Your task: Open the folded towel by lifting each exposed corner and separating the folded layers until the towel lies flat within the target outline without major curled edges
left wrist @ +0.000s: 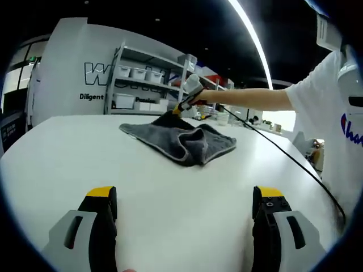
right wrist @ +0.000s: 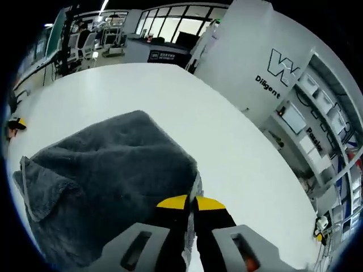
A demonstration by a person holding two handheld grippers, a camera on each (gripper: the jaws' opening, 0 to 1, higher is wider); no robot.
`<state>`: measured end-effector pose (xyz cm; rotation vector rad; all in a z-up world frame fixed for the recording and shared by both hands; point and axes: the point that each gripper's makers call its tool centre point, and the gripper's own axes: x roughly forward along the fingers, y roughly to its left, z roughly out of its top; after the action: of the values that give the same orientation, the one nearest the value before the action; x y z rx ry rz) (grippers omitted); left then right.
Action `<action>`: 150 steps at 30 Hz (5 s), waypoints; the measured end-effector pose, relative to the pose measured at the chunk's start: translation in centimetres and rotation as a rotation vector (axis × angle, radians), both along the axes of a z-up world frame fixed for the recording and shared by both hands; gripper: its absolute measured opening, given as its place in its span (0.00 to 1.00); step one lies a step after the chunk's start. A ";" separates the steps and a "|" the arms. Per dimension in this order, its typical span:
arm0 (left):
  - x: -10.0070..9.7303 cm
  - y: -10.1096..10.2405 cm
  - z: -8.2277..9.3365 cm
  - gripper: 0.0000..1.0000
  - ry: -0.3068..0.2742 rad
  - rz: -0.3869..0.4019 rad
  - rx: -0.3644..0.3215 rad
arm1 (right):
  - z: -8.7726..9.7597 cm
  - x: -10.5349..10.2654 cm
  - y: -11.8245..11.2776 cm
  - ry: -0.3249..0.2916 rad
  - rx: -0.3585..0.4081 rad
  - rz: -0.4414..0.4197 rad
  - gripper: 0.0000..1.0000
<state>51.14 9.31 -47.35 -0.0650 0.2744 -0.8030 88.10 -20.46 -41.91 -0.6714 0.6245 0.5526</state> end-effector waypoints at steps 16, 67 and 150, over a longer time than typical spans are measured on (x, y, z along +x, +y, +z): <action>0.0 -0.3 0.1 0.98 0.001 0.004 -0.012 | -3.2 4.2 -5.7 -0.118 -0.132 -0.206 0.00; 0.1 -0.7 -0.1 0.99 -0.028 -0.003 0.062 | 9.6 -32.4 -4.4 -0.187 0.458 0.020 0.99; -1.0 -1.3 -0.5 0.98 -0.043 -0.008 0.117 | 6.5 -34.8 -3.1 -0.460 -0.171 0.250 0.02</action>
<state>50.18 7.99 -47.86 0.0638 0.2803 -0.7941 53.31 -23.57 -35.39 -1.0099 0.1561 0.5544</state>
